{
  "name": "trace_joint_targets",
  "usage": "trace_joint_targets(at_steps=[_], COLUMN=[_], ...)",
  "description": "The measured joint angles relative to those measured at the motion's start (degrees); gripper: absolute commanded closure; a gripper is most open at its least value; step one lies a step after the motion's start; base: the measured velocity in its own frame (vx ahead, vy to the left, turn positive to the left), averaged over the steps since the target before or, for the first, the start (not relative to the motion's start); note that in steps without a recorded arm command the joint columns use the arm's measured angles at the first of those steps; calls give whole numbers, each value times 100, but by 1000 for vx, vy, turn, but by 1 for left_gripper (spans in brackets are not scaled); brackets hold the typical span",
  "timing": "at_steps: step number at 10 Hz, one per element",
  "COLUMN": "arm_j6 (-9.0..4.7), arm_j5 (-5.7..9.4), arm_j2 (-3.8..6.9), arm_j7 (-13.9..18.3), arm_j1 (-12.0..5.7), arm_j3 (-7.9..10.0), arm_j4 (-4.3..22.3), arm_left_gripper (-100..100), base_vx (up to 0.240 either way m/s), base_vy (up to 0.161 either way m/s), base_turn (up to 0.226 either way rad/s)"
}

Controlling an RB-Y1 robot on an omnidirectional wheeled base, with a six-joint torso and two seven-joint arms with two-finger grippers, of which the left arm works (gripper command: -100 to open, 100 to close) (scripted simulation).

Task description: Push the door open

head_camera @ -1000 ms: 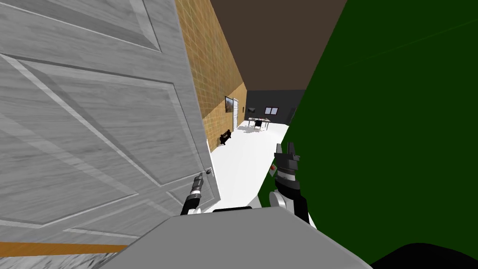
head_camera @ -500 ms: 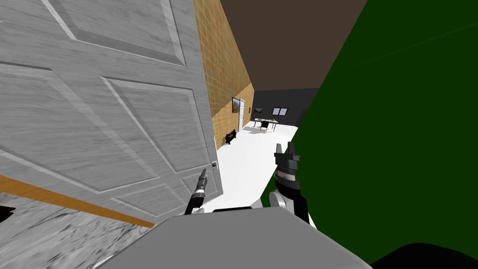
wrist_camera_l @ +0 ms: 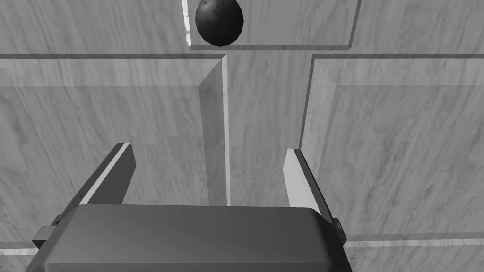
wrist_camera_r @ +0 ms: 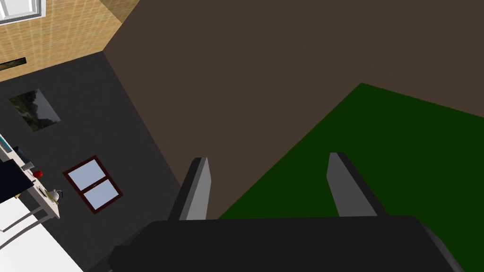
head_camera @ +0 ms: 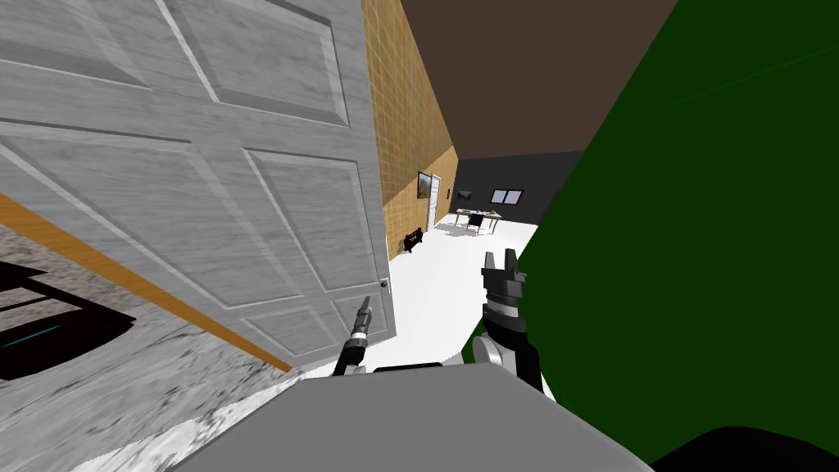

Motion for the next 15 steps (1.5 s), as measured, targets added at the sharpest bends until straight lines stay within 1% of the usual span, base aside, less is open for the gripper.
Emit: trace_joint_targets(at_steps=[1, 2, 3, 4, 5, 7, 8, 9, 10, 11, 12, 13, 14, 15], arm_j6=[27, 18, 54, 29, 7, -93, -192, -200, -134, -135, -142, -137, -88, -99], arm_j5=[69, 133, 196, 257, 318, 428, 491, 525, 534, 588, 595, 592, 589, 588], arm_j2=[-14, -54, -122, -171, -198, -294, -375, -406, -423, -509, -520, -412, -322, -262], arm_j7=[-65, -131, -232, -300, -345, -421, -460, -499, -542, -598, -612, -597, -618, -613], arm_j1=[-20, -56, -52, -97, -112, -218, -261, -240, -190, -212, -215, -225, -220, -288], arm_j3=[-112, -226, -336, -446, -554, -747, -885, -953, -972, -1074, -1089, -1076, -1051, -1024], arm_j4=[-17, 31, -27, 51, 75, 268, 414, 376, 258, 290, 299, 304, 245, 336], arm_left_gripper=[-100, -100, -100, -100, -100, -100, -100, -100, -100, -100, -100, -100, -100, -100], base_vx=[-38, -41, -38, -36, -41, -34, -31, -14, -26, -15, 86, 202, 245, 235], base_vy=[-28, -28, -29, -26, -26, -37, -35, -7, -18, -19, 22, 20, -42, -42], base_turn=[215, 185, 188, 184, 179, 186, 117, -13, 211, 54, -28, -14, -17, -6])
